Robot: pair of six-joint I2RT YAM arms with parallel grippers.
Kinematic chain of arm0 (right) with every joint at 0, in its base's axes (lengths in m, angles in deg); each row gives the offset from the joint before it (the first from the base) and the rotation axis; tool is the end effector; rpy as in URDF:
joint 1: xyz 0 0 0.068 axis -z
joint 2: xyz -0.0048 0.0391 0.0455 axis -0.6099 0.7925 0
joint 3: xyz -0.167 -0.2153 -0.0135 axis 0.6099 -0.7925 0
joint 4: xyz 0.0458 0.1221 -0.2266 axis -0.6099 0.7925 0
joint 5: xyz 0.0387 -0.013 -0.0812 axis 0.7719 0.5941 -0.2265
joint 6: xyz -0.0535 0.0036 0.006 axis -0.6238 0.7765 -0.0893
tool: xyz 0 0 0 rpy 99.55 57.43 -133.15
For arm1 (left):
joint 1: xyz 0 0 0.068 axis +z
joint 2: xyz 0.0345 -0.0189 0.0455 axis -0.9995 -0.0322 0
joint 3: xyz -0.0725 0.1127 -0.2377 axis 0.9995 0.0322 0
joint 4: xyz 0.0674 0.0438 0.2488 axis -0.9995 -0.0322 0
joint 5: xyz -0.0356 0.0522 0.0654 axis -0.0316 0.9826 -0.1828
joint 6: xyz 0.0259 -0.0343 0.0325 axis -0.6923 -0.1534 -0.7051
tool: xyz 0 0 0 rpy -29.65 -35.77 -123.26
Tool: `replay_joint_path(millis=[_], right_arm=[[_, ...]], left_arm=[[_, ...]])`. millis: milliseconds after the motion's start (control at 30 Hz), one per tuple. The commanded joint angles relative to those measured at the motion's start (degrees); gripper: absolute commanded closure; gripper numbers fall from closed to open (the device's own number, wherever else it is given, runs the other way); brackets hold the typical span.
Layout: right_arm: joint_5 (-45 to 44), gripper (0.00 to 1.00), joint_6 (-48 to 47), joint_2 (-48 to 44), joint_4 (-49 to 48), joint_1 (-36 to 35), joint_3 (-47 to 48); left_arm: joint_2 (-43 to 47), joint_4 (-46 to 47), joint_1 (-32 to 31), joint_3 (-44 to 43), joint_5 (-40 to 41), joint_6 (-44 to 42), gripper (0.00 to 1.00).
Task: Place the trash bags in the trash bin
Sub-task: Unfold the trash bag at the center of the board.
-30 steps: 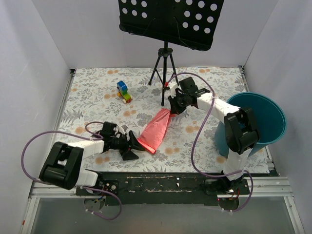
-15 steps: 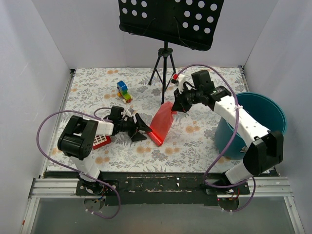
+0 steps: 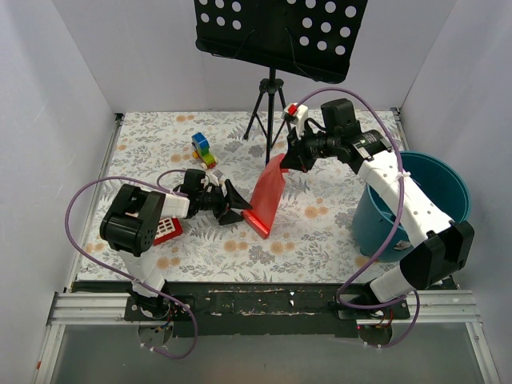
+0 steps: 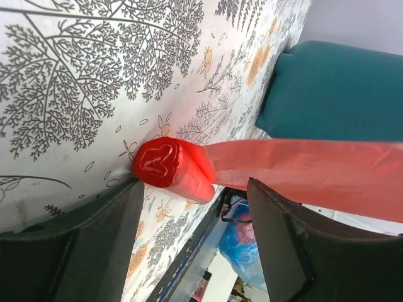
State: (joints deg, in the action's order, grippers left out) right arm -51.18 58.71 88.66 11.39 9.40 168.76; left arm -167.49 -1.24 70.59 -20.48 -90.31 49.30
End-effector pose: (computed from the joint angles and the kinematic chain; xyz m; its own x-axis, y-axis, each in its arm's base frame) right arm 0.2799 0.1724 0.3884 -0.3179 -0.3706 -0.8727 -0.8831 0.4508 0.1303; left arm 0.2950 -0.1204 0.1114 -0.6730 -0.5139 0.5320 -0.7040 0.2242 -0.6739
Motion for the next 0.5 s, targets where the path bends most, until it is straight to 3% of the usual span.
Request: replay_joint_path(millis=[0, 333, 467], right_arm=[[-0.77, 0.99, -0.60, -1.71, 0.93, 0.15, 1.80], [-2.71, 0.99, -0.52, -1.44, 0.93, 0.94, 7.33], [-3.24, 0.99, -0.08, -2.41, -0.12, 2.25, 3.04]], left_arm=[[-0.85, -2.22, -0.98, 2.11, 8.60, -3.31, 0.32], [0.04, -3.28, -1.33, 2.29, 10.27, -3.40, 0.31], [-0.93, -3.80, -2.47, 2.03, 10.35, -3.40, 0.33]])
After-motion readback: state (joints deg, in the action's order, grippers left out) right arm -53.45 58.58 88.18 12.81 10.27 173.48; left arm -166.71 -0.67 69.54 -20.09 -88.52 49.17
